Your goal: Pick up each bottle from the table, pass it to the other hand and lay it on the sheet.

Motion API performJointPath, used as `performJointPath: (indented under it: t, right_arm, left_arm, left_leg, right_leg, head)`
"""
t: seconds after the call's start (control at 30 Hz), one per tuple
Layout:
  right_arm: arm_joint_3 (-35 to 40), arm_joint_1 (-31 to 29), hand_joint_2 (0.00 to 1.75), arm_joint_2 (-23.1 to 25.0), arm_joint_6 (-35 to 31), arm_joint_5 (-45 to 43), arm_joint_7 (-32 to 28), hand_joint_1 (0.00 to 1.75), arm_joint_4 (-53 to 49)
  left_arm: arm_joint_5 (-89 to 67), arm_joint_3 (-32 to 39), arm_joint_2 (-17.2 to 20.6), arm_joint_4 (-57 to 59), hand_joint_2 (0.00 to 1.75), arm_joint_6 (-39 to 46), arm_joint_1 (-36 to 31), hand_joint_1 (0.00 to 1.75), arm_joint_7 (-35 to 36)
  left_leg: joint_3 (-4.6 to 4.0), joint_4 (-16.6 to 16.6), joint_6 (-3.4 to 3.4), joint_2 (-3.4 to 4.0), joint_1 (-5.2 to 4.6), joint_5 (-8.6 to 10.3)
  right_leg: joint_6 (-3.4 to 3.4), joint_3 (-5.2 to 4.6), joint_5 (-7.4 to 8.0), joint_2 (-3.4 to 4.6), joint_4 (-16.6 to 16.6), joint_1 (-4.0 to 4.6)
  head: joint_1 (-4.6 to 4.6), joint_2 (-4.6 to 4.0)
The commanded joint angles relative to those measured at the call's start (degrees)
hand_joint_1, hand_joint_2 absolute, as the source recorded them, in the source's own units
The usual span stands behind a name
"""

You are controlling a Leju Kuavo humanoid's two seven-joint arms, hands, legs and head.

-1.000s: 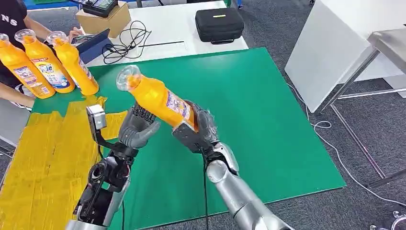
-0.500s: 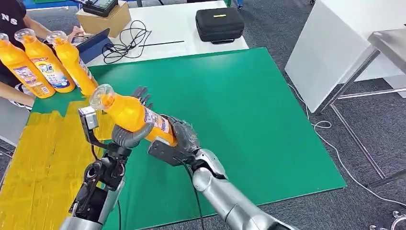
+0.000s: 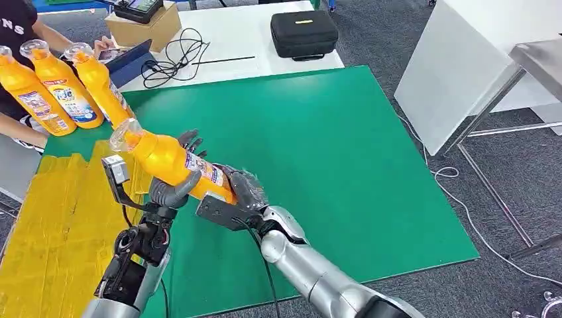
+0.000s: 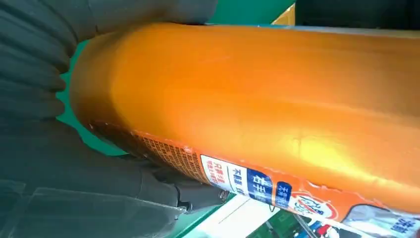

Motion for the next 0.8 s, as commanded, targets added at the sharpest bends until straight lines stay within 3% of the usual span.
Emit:
performJointPath:
  t: [0.03, 0.8]
  right_arm:
    - [8.4, -0.3, 1.75, 1.2, 1.3, 0.7, -2.4, 1.75, 5.2]
    - [8.1, -0.3, 1.75, 1.2, 1.3, 0.5, -2.5, 1.75, 5.1]
  left_arm:
    - [-0.2, 2.4, -0.6, 5.7, 1.75, 1.6, -5.0, 1.75, 0.3]
    - [-0.3, 3.0, -0.3, 4.4, 1.75, 2.2, -4.6, 1.75, 0.1]
  left_leg:
    - [0.25, 0.0, -0.09, 0.06, 0.06, -0.13]
    - [0.41, 0.0, -0.13, 0.05, 0.09, -0.22]
  right_leg:
    - [-0.06, 0.27, -0.12, -0.03, 0.0, 0.07]
    - [-0.09, 0.43, -0.21, -0.06, 0.0, 0.11]
  head:
    - [0.0, 0.0]
    - [0.0, 0.0]
